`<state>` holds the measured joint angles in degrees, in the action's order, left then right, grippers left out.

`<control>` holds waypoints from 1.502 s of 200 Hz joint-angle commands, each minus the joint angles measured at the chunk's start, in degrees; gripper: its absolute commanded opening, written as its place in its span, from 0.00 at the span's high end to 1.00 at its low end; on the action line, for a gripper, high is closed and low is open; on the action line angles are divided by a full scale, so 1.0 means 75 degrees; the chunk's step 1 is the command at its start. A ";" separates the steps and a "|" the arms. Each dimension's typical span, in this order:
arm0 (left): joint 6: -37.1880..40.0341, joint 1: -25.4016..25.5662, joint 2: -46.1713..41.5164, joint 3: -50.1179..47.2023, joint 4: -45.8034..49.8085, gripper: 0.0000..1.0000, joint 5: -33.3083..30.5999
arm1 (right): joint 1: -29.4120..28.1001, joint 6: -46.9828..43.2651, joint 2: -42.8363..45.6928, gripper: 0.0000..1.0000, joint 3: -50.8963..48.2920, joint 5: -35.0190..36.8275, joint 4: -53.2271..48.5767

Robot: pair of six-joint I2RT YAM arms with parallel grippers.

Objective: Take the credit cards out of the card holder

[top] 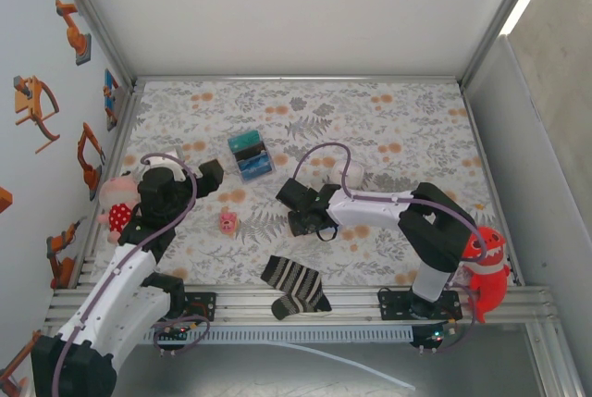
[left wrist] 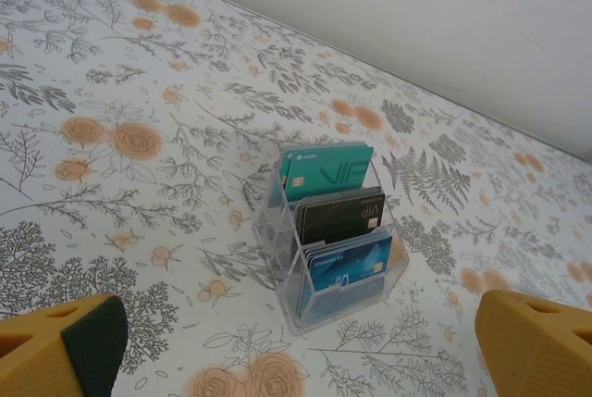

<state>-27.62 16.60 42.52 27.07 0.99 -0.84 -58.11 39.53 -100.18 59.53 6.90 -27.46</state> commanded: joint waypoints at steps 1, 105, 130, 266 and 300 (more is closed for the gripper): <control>0.0113 0.0102 -0.0193 0.0102 0.0164 0.03 0.0041 | 0.0072 0.0146 -0.0112 0.60 -0.0137 -0.0122 0.0097; 0.0606 0.1101 -0.0414 0.0465 0.0510 0.03 -0.0505 | 0.0194 0.0368 0.0977 0.77 -0.0476 0.0391 0.0088; 0.0694 0.1368 -0.0261 0.0493 0.0466 0.03 -0.0694 | 0.0316 0.0496 0.1178 0.77 -0.0689 0.0443 0.0053; 0.0941 0.2494 0.0857 0.0773 0.0317 0.03 -0.1370 | 0.1228 0.1090 0.2367 0.69 -0.1967 0.0685 -0.0105; 0.1438 0.3139 0.1207 0.0877 0.0339 0.03 -0.2112 | 0.1642 0.1262 0.2915 0.68 -0.2311 0.0675 -0.0214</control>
<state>-20.73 37.36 50.09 31.31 4.03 -12.05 -47.55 46.76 -82.24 44.12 10.17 -26.87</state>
